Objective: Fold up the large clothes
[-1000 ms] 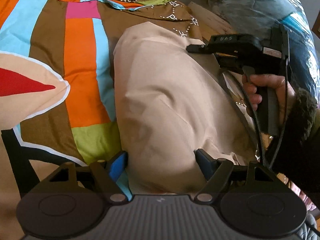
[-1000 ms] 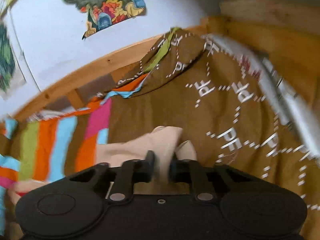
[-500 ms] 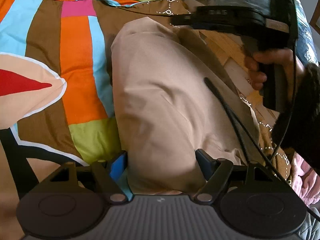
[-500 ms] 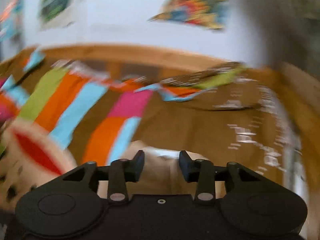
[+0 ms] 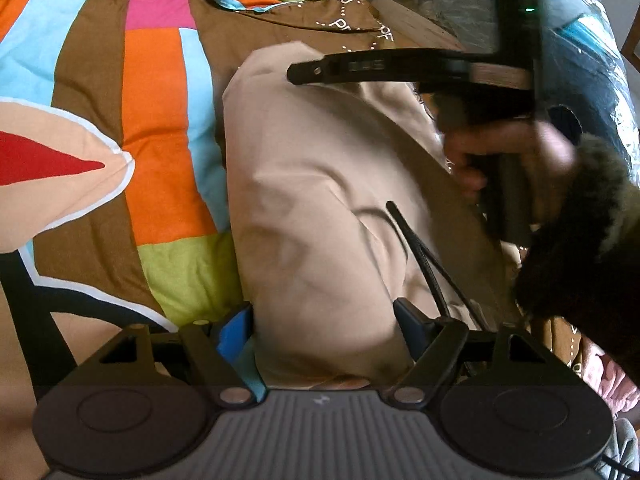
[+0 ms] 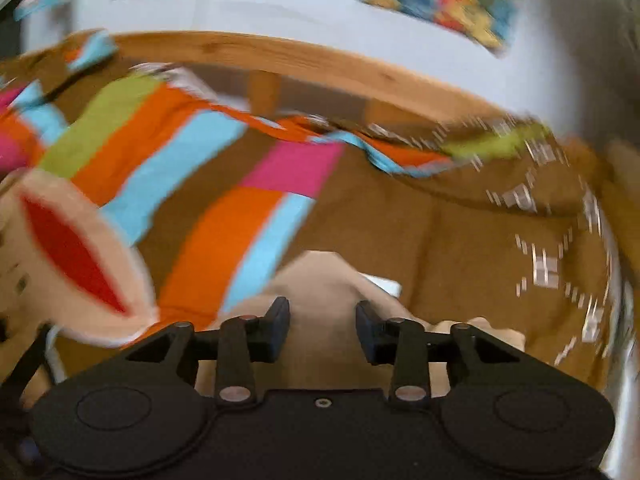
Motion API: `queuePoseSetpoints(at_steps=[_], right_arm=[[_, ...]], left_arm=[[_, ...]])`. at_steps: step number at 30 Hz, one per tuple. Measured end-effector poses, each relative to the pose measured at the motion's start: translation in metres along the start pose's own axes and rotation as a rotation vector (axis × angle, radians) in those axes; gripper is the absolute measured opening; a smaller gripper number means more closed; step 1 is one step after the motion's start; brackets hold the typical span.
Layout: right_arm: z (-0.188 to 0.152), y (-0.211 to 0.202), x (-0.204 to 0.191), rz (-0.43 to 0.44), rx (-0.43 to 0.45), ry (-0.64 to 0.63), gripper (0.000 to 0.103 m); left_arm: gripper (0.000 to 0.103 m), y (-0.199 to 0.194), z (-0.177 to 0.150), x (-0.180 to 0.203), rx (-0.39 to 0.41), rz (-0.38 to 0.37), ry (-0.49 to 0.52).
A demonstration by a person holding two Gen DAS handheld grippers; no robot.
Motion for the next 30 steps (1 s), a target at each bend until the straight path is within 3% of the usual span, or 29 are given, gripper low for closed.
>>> queuePoseSetpoints(at_steps=[2, 3, 5, 8, 11, 14, 15, 20, 23, 27, 30], right_arm=[[-0.004, 0.026, 0.019, -0.118, -0.044, 0.079, 0.034], [-0.008, 0.038, 0.029, -0.127, -0.052, 0.124, 0.032], [-0.016, 0.051, 0.042, -0.098, -0.072, 0.234, 0.032], [-0.022, 0.05, 0.033, -0.127, -0.026, 0.189, 0.032], [-0.022, 0.037, 0.041, -0.096, 0.015, 0.225, 0.033], [-0.022, 0.003, 0.046, -0.093, 0.077, 0.244, 0.048], [-0.026, -0.014, 0.043, -0.079, 0.088, 0.231, 0.058], [-0.054, -0.09, 0.009, -0.053, 0.199, 0.039, 0.069], [-0.078, -0.082, -0.005, -0.068, 0.127, -0.045, 0.07], [-0.1, -0.057, 0.006, -0.048, 0.117, 0.105, 0.078], [-0.106, -0.046, 0.001, -0.078, 0.121, 0.096, 0.083]], left_arm=[[0.078, -0.002, -0.001, 0.001, 0.0, 0.004, 0.01], [0.078, -0.002, -0.001, 0.002, -0.001, 0.005, 0.013], [0.078, -0.003, -0.002, 0.001, -0.003, 0.004, 0.011], [0.079, 0.0, -0.001, 0.005, -0.009, 0.008, 0.016], [0.081, -0.001, 0.0, 0.004, -0.017, 0.002, 0.011], [0.083, -0.002, 0.001, 0.001, -0.021, -0.007, -0.005], [0.083, -0.001, 0.0, 0.001, -0.021, -0.007, -0.007], [0.084, -0.002, -0.001, 0.004, -0.024, 0.002, 0.003], [0.084, -0.001, -0.001, 0.003, -0.033, 0.0, 0.001], [0.084, 0.002, 0.0, 0.003, -0.044, 0.009, 0.002], [0.084, 0.002, 0.0, 0.003, -0.05, 0.016, 0.002]])
Point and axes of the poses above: each gripper's, at about its wrist camera, not at the fingertips, and y roughly the way its jaws point, x to its right, z to its top, the point moved 2 cm from there along y, roughly the way its jaws point, and after that the axes turned 5 degrees about y, right-handed, at the moved point
